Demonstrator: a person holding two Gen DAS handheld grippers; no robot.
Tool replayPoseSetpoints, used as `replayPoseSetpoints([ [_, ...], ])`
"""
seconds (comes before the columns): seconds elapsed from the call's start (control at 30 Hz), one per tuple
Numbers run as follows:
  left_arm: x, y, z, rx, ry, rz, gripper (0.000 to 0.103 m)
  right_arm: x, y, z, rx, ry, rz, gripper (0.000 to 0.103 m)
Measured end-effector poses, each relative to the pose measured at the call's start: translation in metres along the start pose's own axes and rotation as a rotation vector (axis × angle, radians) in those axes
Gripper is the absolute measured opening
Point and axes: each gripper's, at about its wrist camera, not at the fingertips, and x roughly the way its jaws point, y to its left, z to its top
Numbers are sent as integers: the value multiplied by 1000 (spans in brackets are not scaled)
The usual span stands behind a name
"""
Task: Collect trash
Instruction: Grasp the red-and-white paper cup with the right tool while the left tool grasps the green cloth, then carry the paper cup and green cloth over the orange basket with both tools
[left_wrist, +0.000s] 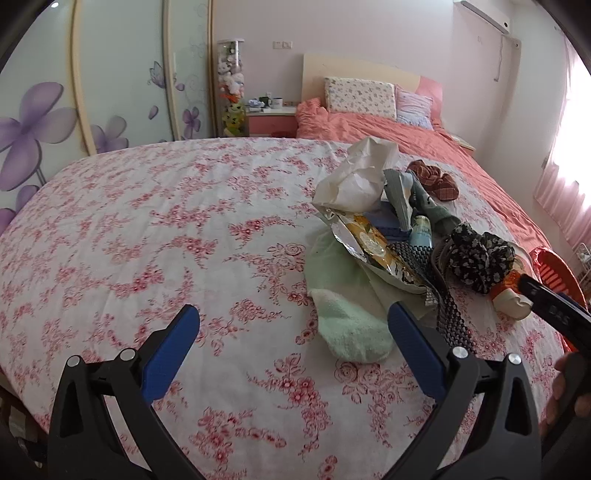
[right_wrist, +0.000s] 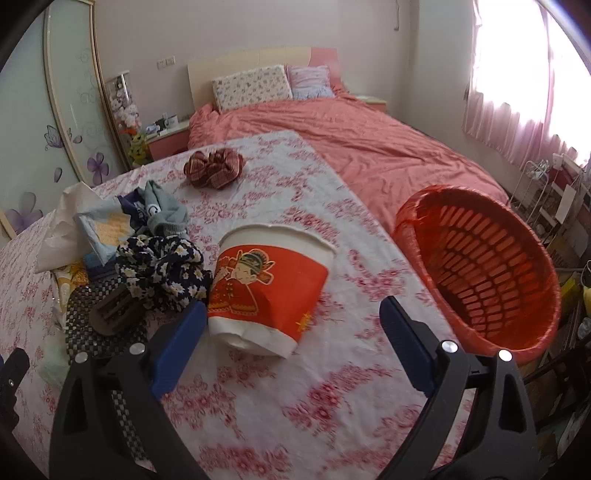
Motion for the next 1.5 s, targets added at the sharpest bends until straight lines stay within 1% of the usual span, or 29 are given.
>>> replayPoseSetpoints([
  [0.07,4,-1,1,6,7,-5,101,10,4,2,1,22,11,93],
  [0.13,8,0,1,10,14,-11,100,19,8,3,-5,34,3,92],
  [0.17,10,-1,2,13,20,-15,100,23,9,4,-9,44,-6,89],
  [0.2,13,-2,3,15,25,-20,99,27,10,4,-10,51,-8,88],
  [0.27,17,-2,4,21,35,-31,95,34,11,6,-12,70,-8,81],
  [0.3,20,-2,5,24,42,-36,94,37,10,7,-10,79,-10,79],
  [0.43,29,-5,6,31,73,-61,88,41,4,9,10,84,-17,79],
  [0.6,41,-11,6,42,115,-84,86,43,0,12,27,87,-17,79],
  [0.67,47,-12,6,40,135,-93,78,44,1,12,21,86,-19,80],
  [0.7,51,-11,7,34,148,-102,75,44,3,12,17,85,-21,80],
  [0.73,53,-10,7,32,143,-97,72,44,4,13,14,84,-23,80],
  [0.77,54,-11,8,37,135,-89,64,45,5,13,11,82,-25,80],
  [0.8,54,-11,9,43,130,-74,60,46,5,14,8,81,-26,80],
  [0.87,55,-9,11,42,127,-78,35,46,5,14,3,78,-27,78],
  [0.9,55,-7,12,35,129,-93,28,46,5,14,3,76,-26,78],
  [0.93,56,-5,13,29,132,-101,17,46,5,14,3,75,-24,78],
  [1.03,56,4,15,8,136,-111,13,44,3,14,0,71,-17,78],
  [1.2,52,16,20,-13,120,-99,11,40,0,14,4,59,-21,78],
  [1.33,43,28,30,-33,86,-82,10,33,-3,15,10,42,-26,78],
  [1.5,22,42,48,-57,17,-70,9,25,-4,17,4,21,-27,77],
])
